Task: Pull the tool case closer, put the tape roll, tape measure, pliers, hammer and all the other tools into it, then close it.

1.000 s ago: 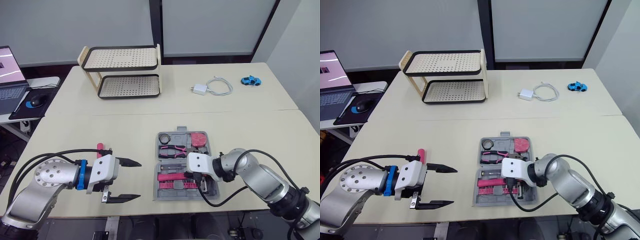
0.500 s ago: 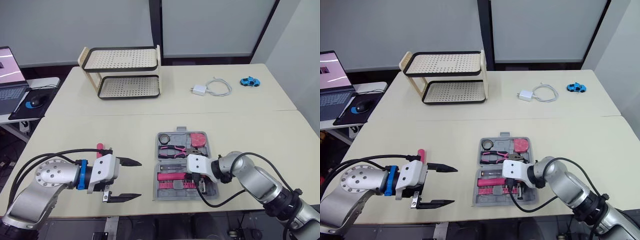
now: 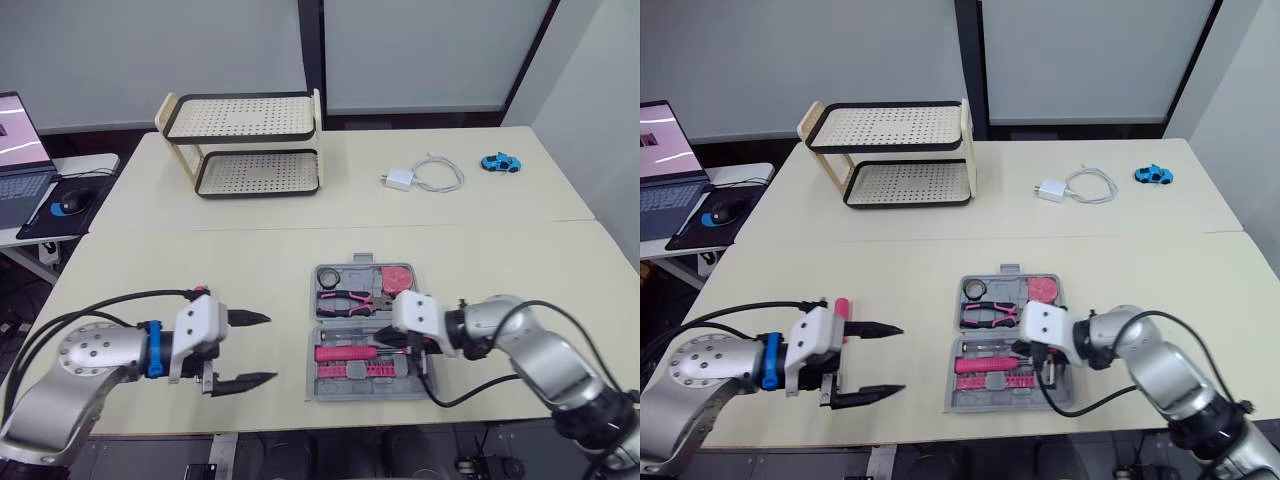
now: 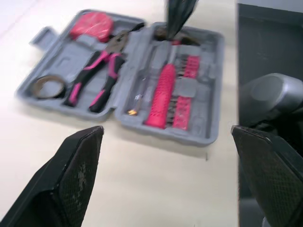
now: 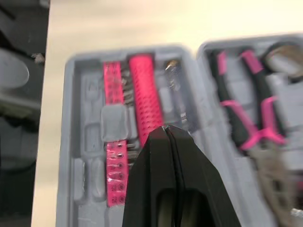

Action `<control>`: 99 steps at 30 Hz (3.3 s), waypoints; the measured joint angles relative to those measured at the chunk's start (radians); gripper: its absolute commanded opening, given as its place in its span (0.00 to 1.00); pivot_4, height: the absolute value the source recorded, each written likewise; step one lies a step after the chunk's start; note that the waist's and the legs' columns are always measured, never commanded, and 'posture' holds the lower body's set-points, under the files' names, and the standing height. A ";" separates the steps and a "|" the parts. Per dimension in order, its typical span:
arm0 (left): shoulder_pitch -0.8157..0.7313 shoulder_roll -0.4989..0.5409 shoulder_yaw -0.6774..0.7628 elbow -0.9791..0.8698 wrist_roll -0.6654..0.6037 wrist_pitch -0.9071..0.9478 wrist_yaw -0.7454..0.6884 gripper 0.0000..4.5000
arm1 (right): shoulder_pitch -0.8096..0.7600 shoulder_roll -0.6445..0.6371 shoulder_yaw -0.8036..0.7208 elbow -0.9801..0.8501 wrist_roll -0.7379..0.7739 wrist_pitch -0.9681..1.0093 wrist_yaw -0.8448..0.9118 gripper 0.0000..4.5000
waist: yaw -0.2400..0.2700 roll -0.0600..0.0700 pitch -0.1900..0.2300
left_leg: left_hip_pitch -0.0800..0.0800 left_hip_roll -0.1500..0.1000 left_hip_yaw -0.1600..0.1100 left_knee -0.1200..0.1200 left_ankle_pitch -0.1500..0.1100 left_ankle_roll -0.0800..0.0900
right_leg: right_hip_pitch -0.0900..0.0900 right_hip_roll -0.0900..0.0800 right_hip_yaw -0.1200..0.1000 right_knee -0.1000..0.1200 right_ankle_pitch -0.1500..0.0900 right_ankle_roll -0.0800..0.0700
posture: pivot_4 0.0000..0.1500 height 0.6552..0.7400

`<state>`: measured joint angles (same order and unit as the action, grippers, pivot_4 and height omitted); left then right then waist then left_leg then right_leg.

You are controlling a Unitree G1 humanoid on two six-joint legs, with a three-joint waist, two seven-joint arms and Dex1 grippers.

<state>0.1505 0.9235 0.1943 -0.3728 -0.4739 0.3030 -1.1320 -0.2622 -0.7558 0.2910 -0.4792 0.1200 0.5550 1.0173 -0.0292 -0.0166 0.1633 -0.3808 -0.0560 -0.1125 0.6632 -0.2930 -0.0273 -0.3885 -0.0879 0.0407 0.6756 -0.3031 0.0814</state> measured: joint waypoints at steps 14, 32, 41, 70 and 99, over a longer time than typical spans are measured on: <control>0.134 -0.045 0.384 0.458 0.027 0.046 0.209 1.00 | 0.553 -0.226 -0.725 0.196 0.060 -0.377 0.140 0.13 | 0.002 -0.001 0.000 | 0.001 0.000 0.001 -0.001 0.000 0.000 | 0.003 0.000 0.000 -0.001 0.000 0.000 | 1.00 1.00; 0.232 -0.111 0.439 0.522 0.013 0.090 0.256 1.00 | 0.548 -0.246 -0.778 0.255 0.180 -0.377 0.210 0.99 | 0.002 -0.001 -0.001 | 0.003 0.000 0.002 -0.001 0.000 0.000 | 0.005 -0.002 0.001 -0.002 0.000 0.000 | 1.00 1.00; 0.344 -0.172 0.444 0.336 -0.039 0.151 0.234 1.00 | 0.455 -0.306 -0.699 0.062 0.318 -0.192 0.233 0.99 | 0.003 -0.002 -0.001 | 0.002 0.000 0.002 0.000 0.000 0.000 | 0.004 -0.003 0.001 -0.003 0.000 0.000 | 1.00 1.00; -0.102 -0.645 0.121 0.180 0.143 0.321 0.996 1.00 | 0.094 -0.347 -0.401 -0.087 0.485 0.081 0.155 0.99 | 0.029 -0.005 -0.002 | 0.001 -0.002 0.002 0.002 0.000 0.000 | 0.004 -0.002 0.000 -0.002 0.000 0.000 | 1.00 1.00; -0.066 -0.591 0.011 0.168 0.204 0.281 0.869 0.12 | 0.188 -0.348 -0.430 -0.092 0.468 0.047 0.160 1.00 | 0.030 -0.005 -0.002 | 0.000 -0.001 0.001 0.002 0.000 -0.001 | 0.003 -0.002 0.000 -0.002 0.000 0.000 | 1.00 1.00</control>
<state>0.0849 0.3321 0.2049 -0.2044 -0.2696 0.5837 -0.2628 -0.0746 -1.1039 -0.1395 -0.5715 0.5881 0.6018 1.1771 0.0012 -0.0218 0.1612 -0.3805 -0.0573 -0.1111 0.6648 -0.2928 -0.0279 -0.3851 -0.0902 0.0408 0.6735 -0.3030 0.0814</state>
